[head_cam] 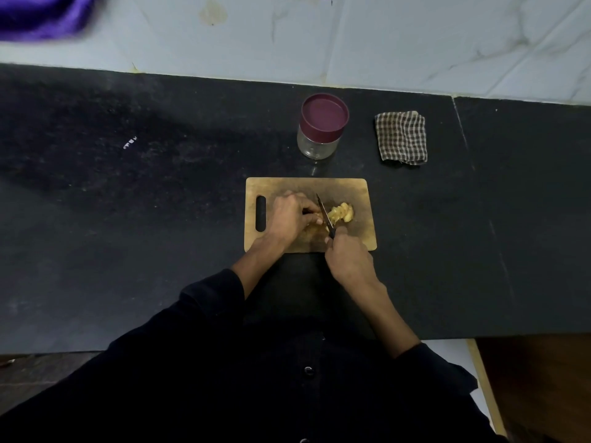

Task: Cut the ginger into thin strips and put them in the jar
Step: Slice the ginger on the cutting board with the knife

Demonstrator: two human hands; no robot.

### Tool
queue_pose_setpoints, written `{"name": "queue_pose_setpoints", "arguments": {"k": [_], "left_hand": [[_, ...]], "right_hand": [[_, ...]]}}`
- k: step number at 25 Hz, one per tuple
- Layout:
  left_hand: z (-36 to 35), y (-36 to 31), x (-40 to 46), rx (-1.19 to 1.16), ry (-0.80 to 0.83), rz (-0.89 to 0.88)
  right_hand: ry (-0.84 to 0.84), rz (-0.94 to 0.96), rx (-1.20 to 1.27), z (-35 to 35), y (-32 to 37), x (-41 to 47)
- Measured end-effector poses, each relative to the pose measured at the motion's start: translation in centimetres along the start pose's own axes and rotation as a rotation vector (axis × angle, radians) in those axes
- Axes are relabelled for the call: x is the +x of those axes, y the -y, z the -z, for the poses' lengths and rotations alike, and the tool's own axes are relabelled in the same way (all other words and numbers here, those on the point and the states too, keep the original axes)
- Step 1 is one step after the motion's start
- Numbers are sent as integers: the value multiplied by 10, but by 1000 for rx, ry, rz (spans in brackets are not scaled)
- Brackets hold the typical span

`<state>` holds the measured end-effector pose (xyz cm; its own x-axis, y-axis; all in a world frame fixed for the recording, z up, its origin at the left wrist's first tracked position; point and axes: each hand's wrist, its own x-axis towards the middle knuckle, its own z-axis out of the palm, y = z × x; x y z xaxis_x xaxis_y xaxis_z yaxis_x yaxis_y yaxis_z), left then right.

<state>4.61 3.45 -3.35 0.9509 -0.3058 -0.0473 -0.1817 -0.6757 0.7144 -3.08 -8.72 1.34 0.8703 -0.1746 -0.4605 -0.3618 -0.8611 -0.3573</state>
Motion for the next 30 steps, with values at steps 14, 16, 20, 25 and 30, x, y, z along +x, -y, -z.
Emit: {"name": "queue_pose_setpoints", "arguments": {"k": [14, 16, 20, 25, 30], "left_hand": [[-1, 0, 2, 26, 21, 8], [-1, 0, 2, 22, 15, -2], [-2, 0, 2, 21, 0, -12], [-4, -1, 2, 26, -28, 7], [-4, -1, 4, 18, -34, 22]], "right_hand": [[-69, -21, 18, -10, 6, -5], [-61, -25, 25, -8, 6, -2], [-16, -54, 12, -4, 9, 7], [-23, -49, 0, -7, 7, 2], [0, -77, -12, -10, 1, -11]]}}
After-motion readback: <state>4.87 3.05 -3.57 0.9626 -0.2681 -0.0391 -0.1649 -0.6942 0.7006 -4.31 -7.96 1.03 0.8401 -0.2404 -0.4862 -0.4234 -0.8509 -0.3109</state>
